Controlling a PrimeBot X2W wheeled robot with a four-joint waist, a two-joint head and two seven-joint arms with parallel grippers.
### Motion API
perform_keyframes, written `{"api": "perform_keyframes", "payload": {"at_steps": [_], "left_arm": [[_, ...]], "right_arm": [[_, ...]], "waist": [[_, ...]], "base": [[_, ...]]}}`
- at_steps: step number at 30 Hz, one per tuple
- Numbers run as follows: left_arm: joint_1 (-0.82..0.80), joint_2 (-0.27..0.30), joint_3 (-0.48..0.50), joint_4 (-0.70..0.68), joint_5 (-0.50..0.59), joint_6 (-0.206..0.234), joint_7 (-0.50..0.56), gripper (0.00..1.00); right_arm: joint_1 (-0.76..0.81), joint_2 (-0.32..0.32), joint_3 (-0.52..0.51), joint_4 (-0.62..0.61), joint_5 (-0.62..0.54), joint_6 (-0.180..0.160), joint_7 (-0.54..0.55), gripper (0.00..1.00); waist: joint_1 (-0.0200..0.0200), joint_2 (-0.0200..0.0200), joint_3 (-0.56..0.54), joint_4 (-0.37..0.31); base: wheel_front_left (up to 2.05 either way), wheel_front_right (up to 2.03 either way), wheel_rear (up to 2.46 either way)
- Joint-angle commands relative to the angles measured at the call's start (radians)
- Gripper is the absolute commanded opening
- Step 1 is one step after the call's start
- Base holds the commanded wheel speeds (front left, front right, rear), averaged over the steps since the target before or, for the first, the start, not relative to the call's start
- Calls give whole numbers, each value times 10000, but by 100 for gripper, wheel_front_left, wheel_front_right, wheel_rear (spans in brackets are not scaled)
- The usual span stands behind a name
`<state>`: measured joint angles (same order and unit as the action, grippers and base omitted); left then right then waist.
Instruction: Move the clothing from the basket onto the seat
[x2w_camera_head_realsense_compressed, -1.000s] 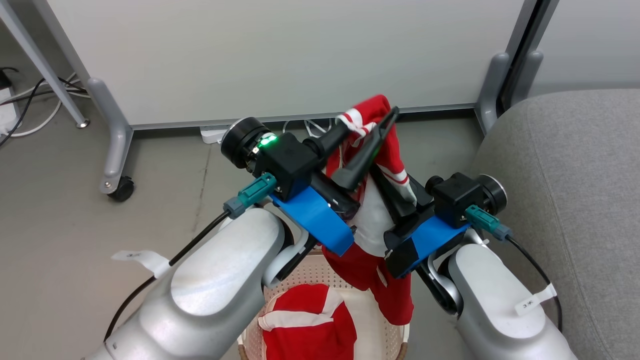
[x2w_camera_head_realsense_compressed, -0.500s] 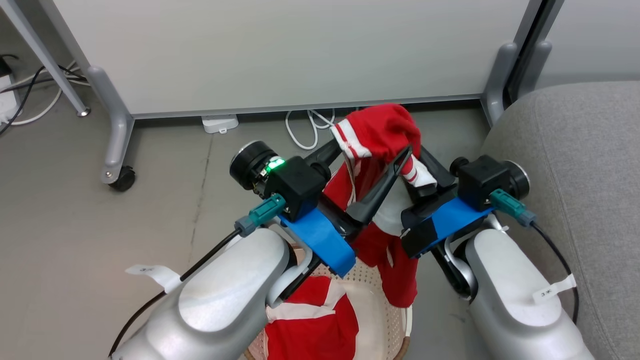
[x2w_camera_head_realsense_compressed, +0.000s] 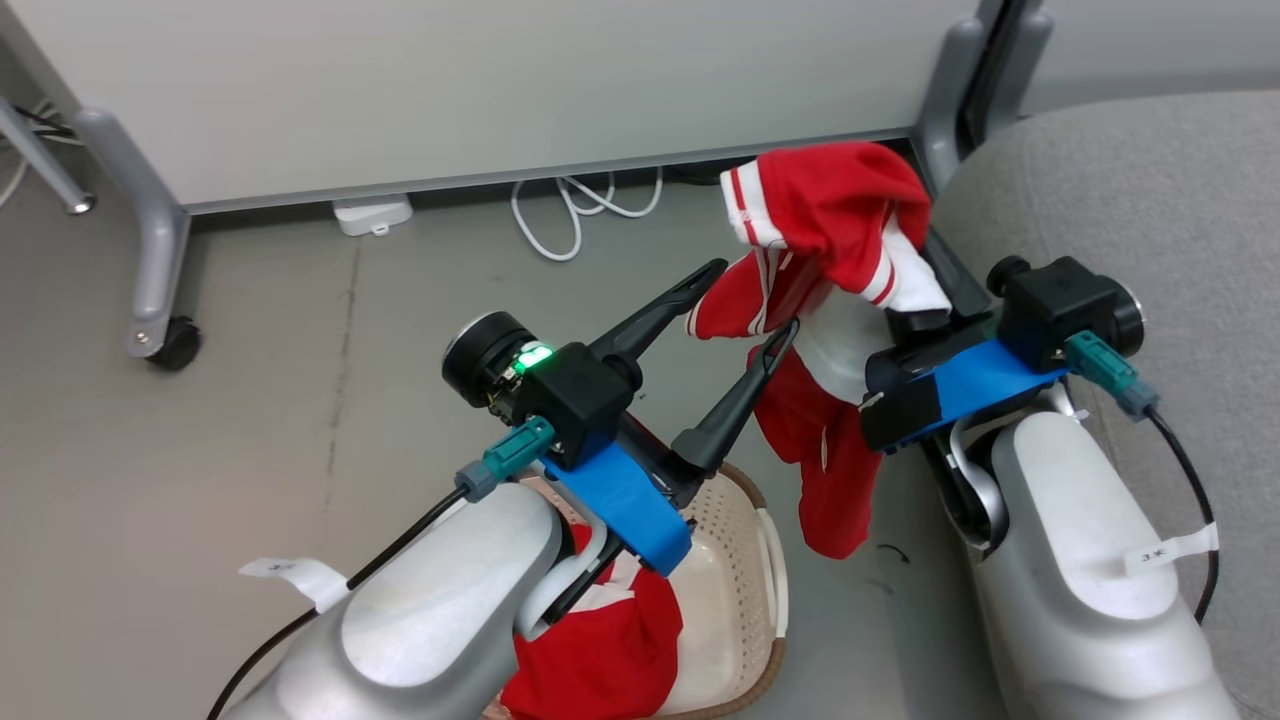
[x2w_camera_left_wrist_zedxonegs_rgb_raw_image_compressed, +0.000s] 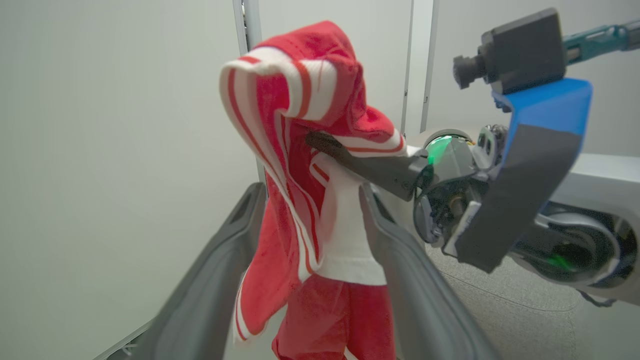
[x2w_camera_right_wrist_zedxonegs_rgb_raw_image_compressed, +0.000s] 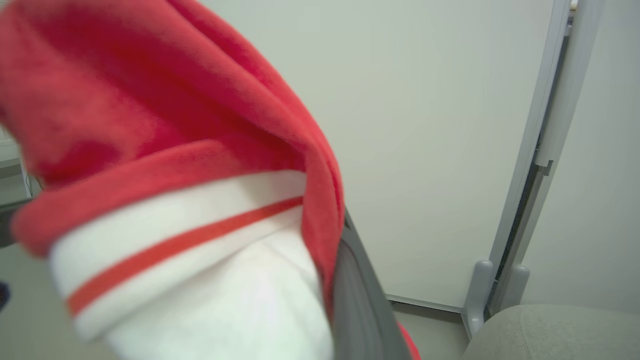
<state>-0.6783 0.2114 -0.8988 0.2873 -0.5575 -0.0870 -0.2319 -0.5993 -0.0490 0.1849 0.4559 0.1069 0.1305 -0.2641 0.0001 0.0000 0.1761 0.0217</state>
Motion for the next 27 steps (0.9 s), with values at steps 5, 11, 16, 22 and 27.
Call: {"api": "perform_keyframes", "payload": {"at_steps": [5, 11, 16, 22, 27], "left_arm": [[190, 399, 196, -82, 111, 247, -130, 100], [350, 775, 379, -160, 289, 425, -239, 100], [424, 915, 396, -247, 441, 406, -279, 100], [375, 807, 302, -281, 609, 346, -313, 100], [338, 726, 211, -253, 690, 289, -329, 100]], "right_arm": [[-50, -24, -500, -315, -145, 5, -7, 0], [191, -23, -823, -585, -37, 5, -7, 0], [402, -20, -1042, -838, -13, 5, -8, 0], [699, -23, -1418, -1173, -71, 5, -8, 0], [931, -21, -1595, -1345, -49, 5, -7, 0]], "waist": [[-1, 0, 409, -769], [-1, 0, 696, -1534], [-1, 0, 842, -2105], [-1, 0, 950, -2596], [-1, 0, 975, -2887]], "base": [[0, 0, 0], [0, 0, 0], [0, 0, 0], [0, 0, 0], [0, 0, 0]]}}
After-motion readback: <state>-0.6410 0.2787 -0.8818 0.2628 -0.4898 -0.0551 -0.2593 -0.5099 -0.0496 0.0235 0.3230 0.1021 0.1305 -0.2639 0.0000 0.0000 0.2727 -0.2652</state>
